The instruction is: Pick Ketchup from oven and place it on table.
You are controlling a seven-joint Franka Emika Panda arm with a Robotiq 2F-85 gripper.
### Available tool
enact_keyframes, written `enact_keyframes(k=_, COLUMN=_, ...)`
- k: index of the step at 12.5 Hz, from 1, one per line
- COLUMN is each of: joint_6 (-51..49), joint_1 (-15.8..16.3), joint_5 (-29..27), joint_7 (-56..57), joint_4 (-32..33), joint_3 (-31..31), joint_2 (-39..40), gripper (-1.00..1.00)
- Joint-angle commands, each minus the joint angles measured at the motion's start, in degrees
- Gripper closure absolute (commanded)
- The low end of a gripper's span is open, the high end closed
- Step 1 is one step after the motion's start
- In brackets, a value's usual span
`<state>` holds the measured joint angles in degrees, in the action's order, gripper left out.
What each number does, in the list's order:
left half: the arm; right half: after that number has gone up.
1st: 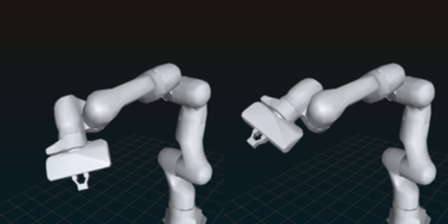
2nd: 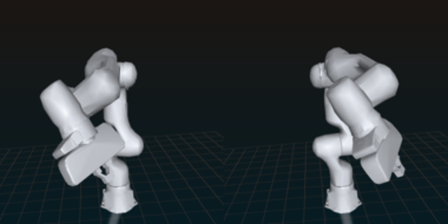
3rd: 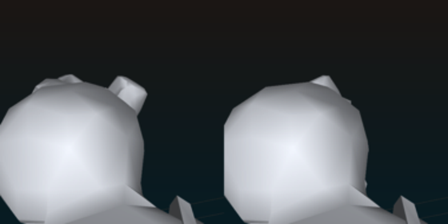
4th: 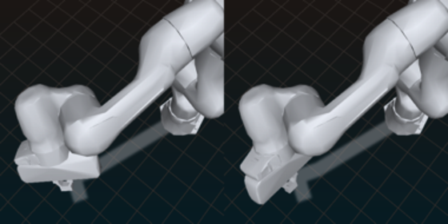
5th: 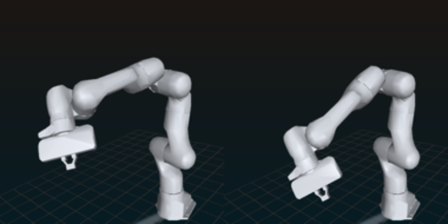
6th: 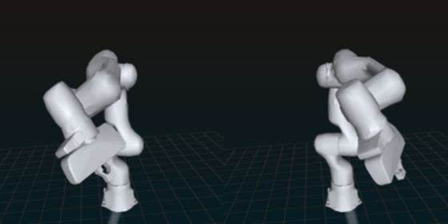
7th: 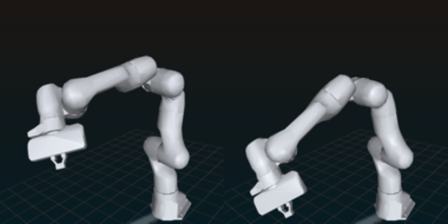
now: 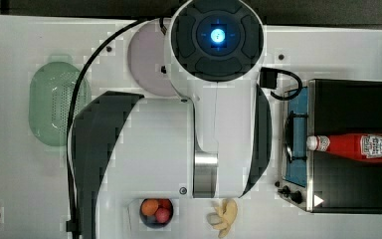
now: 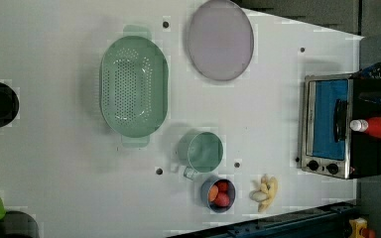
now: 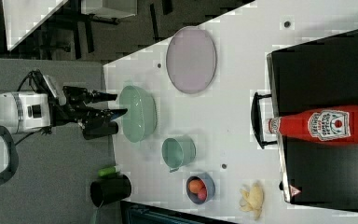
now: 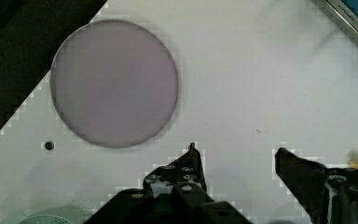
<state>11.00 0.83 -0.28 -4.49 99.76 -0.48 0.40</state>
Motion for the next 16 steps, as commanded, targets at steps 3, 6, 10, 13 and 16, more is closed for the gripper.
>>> enact_keyframes(k=3, joint_6=-18.2, joint_1=-1.6, joint_5=-0.6, joint_7=1.3, joint_4=8.4, joint_3=-0.6, joint_2=-22.0, gripper=-1.0)
enact_keyframes(k=6, joint_6=-15.6, joint_1=-2.4, joint_5=-0.5, joint_7=1.3, joint_4=8.4, joint_3=-3.5, joint_2=-20.3, gripper=-1.0)
enact_keyframes(k=10, joint_6=-8.0, joint_1=-3.2, joint_5=-0.5, joint_7=1.3, joint_4=8.4, joint_3=-12.1, joint_2=-14.8, gripper=-1.0)
enact_keyframes(k=13, joint_6=-1.5, joint_1=-3.8, joint_5=-0.4, joint_7=1.3, joint_4=8.4, joint_3=-19.8, joint_2=-9.0, gripper=-1.0)
enact_keyframes(k=16, joint_6=5.9, joint_1=-4.2, joint_5=-0.4, joint_7=1.3, joint_4=8.4, joint_3=-25.0, joint_2=-4.3, gripper=-1.0)
